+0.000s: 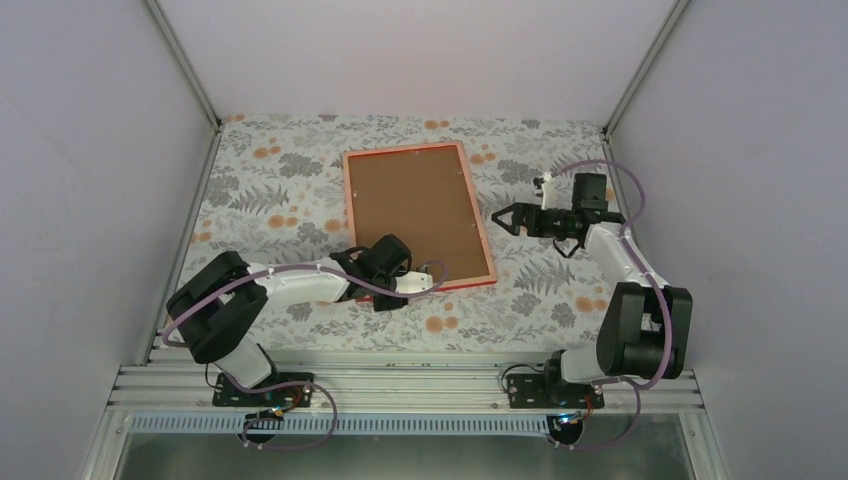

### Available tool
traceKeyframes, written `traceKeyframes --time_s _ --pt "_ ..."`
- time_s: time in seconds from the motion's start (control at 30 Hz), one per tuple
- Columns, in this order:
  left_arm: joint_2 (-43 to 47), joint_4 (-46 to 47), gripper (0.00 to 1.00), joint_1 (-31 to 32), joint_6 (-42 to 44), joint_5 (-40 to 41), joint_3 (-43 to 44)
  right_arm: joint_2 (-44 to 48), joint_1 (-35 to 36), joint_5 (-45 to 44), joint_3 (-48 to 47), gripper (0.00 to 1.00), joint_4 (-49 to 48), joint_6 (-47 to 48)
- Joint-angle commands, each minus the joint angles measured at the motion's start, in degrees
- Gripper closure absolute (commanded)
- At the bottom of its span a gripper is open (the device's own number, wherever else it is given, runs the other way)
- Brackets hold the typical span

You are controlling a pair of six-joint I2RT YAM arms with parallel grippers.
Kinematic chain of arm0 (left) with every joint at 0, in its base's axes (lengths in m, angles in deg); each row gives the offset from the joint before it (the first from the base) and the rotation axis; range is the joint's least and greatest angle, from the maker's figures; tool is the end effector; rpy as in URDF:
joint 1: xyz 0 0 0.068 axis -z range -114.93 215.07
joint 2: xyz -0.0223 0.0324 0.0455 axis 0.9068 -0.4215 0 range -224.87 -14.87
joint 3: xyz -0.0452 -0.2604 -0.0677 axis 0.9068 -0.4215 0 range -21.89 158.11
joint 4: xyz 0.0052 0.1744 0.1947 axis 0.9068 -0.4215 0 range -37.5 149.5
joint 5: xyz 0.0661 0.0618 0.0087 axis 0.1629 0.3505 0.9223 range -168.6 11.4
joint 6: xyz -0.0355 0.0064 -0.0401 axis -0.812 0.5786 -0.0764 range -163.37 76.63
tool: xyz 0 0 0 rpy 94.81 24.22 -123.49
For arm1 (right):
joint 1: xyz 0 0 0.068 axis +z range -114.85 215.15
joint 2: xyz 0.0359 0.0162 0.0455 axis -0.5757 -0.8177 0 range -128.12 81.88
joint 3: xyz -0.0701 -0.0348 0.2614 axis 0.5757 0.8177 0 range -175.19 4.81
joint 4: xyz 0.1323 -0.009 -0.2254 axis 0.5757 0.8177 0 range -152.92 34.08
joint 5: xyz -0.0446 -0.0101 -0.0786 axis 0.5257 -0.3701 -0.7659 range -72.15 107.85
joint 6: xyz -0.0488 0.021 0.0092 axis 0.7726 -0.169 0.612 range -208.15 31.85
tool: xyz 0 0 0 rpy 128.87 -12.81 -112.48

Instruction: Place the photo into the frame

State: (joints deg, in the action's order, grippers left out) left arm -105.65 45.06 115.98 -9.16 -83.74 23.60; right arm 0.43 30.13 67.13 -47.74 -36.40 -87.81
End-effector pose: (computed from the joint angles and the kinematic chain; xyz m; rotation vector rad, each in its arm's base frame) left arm 0.1827 -0.2300 0.1510 1.7977 1.9106 -0.2196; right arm 0.2808 0.0024 0.2287 -0.2359 2.3285 1.0280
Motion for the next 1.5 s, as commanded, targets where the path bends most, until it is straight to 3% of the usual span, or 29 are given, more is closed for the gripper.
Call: traceKeyframes --time_s 0.0,0.23,0.53,0.97,1.1,1.47 --pt "-1.97 -0.25 0.60 0.15 -1.02 -1.29 1.27 -0.27 -0.82 1.37 1.14 0.00 -1.80 -1.41" --pt "-3.43 -0.01 0.72 0.15 -0.53 -1.97 0.30 -3.86 -2.24 3.53 1.99 0.00 -2.78 -3.30" --pt "6.00 -4.97 0.97 0.06 -2.01 -6.49 -0.62 -12.22 -3.73 7.98 3.33 0.00 -5.38 -7.51" --pt "12.36 -7.81 0.98 0.11 1.18 -13.49 -0.74 -26.56 -2.02 24.92 2.50 0.00 -13.17 -17.91" --pt "13.06 -9.01 0.98 0.19 1.29 -15.60 0.16 -30.48 -0.09 25.77 0.52 0.01 -14.48 -19.83" --pt "14.73 -10.43 0.98 0.82 3.26 -18.06 -0.76 -38.23 2.22 28.07 -2.76 0.33 -22.46 -28.66"
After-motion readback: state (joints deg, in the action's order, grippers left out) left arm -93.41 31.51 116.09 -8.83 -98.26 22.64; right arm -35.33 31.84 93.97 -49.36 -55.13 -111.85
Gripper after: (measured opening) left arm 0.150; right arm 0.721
